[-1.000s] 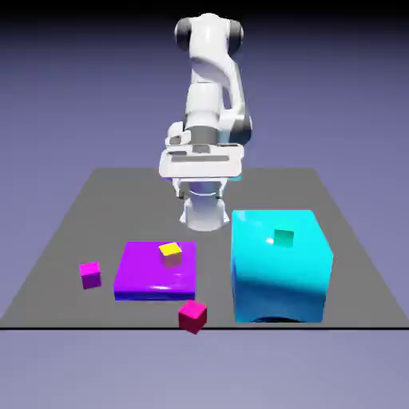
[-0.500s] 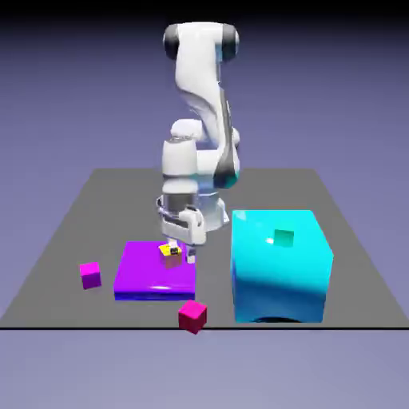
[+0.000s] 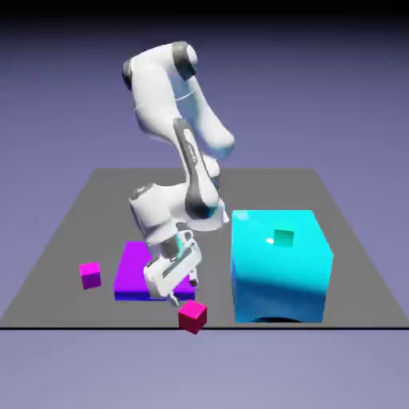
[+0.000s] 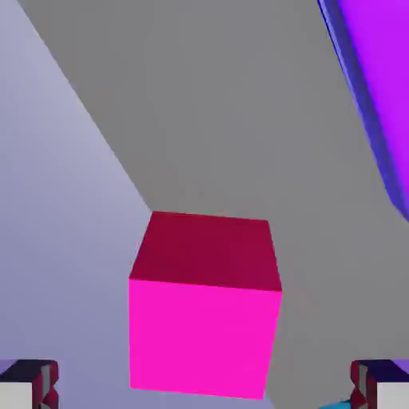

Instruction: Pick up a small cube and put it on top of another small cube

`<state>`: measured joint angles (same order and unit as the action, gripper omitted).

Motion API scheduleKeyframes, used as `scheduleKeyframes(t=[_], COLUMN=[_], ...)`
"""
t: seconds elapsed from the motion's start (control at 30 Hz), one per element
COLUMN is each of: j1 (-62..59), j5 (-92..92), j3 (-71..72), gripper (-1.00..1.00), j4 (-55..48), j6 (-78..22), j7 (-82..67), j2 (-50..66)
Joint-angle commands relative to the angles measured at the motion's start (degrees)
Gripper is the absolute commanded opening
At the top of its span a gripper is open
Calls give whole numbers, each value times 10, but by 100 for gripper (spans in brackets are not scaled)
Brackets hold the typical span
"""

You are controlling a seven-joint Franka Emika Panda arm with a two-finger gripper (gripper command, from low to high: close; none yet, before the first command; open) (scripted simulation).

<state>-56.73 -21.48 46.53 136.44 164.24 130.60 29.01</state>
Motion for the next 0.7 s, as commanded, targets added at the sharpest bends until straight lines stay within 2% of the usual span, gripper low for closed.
scheduleKeyframes(t=[0.0, 0.17, 0.2, 0.43, 0.67], j1=[17, 91, 91, 0, 75], j5=[5, 27, 27, -3, -20], j3=[-14, -72, -72, 6, -132], gripper=[0, 0, -100, -100, -100], j4=[-8, -42, -42, -17, -75], j6=[15, 76, 76, -10, -119], j7=[1, 3, 3, -8, -146], j2=[21, 108, 108, -5, -9])
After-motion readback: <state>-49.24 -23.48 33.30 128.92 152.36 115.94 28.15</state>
